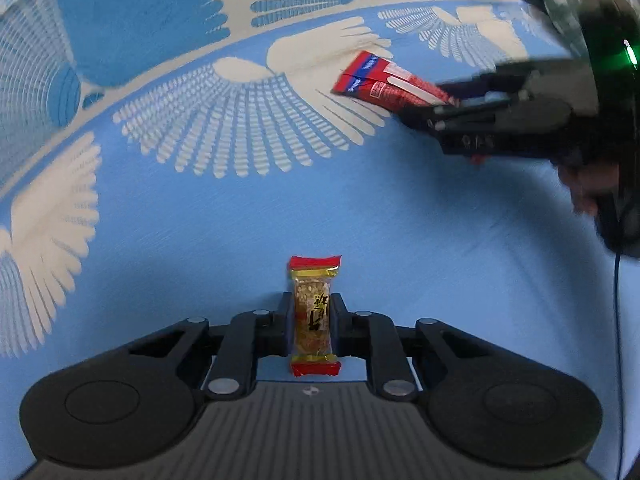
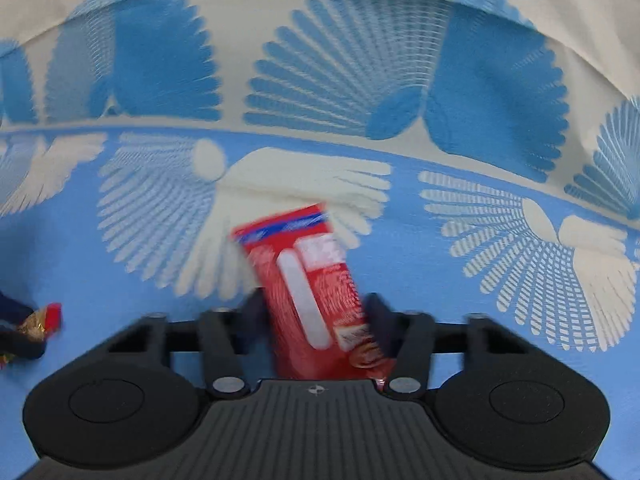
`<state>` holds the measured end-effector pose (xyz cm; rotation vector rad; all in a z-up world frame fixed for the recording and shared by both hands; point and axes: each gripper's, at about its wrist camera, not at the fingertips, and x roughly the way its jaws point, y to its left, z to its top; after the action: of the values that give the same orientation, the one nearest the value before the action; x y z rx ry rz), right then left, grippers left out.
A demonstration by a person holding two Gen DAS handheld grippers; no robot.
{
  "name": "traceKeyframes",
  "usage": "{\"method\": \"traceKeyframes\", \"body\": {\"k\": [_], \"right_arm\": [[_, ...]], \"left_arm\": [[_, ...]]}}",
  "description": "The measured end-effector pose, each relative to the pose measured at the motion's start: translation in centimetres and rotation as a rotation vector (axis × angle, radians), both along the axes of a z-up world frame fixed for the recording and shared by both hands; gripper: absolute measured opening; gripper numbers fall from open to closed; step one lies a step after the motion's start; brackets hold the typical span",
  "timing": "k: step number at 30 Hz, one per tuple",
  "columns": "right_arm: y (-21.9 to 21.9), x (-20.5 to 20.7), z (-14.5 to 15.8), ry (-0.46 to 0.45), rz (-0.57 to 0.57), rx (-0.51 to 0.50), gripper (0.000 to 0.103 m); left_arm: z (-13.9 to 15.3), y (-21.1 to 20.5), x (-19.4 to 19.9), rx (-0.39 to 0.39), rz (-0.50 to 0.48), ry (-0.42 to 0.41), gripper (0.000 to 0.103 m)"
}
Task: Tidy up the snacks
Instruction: 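Grasp the small orange snack with the left tool while the right tool grasps the red stick pack, then carry the orange snack with the left tool to the box while the right tool carries the red pack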
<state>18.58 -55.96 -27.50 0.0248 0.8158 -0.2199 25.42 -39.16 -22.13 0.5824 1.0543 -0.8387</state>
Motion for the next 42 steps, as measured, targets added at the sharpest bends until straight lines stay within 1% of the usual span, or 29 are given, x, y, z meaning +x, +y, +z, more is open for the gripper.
{"method": "traceKeyframes", "body": {"k": [1, 4, 8, 11, 13, 15, 18, 20, 25, 27, 30, 33, 37, 42], "right_arm": [[0.5, -0.4, 0.2, 0.003, -0.006, 0.0, 0.037], [1.7, -2.7, 0.7, -0.012, -0.068, 0.057, 0.032], [4.1, -7.3, 1.5, -0.078, -0.178, 0.154, 0.032], [4.9, -11.8, 2.5, -0.113, -0.269, 0.201, 0.032], [6.5, -15.0, 3.8, -0.123, -0.326, 0.202, 0.032], [8.7, -18.1, 5.5, -0.14, -0.368, 0.213, 0.032], [13.8, -22.1, 9.0, -0.178, -0.406, 0.257, 0.032], [16.8, -24.7, 10.8, -0.195, -0.402, 0.267, 0.032], [24.4, -29.9, 15.1, -0.234, -0.371, 0.312, 0.032], [27.3, -31.3, 16.5, -0.245, -0.354, 0.344, 0.032], [31.9, -33.6, 18.4, -0.262, -0.294, 0.38, 0.032], [36.3, -35.8, 20.5, -0.288, -0.207, 0.385, 0.032], [41.8, -38.2, 23.0, -0.31, -0.095, 0.33, 0.032], [47.7, -40.9, 24.7, -0.31, 0.026, 0.323, 0.032]], "left_arm": [[0.1, 0.4, -0.4, -0.007, 0.008, 0.005, 0.018], [1.0, 2.4, -1.7, -0.047, 0.032, 0.02, 0.018], [2.8, 5.7, -4.5, -0.062, 0.071, 0.033, 0.018], [4.5, 8.1, -6.7, -0.079, 0.107, 0.031, 0.018], [5.9, 9.8, -8.5, -0.088, 0.143, 0.018, 0.018], [7.6, 11.8, -10.4, -0.109, 0.184, 0.022, 0.018], [10.2, 14.7, -13.6, -0.128, 0.223, 0.001, 0.018], [11.8, 16.8, -15.6, -0.136, 0.247, -0.015, 0.018], [15.9, 23.0, -21.2, -0.161, 0.287, -0.014, 0.018], [17.4, 25.8, -23.6, -0.158, 0.301, -0.031, 0.018], [19.4, 29.7, -26.9, -0.141, 0.321, -0.077, 0.018], [20.7, 34.0, -29.9, -0.14, 0.361, -0.104, 0.018], [21.5, 39.6, -33.7, -0.129, 0.427, -0.146, 0.018], [22.4, 45.6, -37.7, -0.154, 0.496, -0.196, 0.018]]}}
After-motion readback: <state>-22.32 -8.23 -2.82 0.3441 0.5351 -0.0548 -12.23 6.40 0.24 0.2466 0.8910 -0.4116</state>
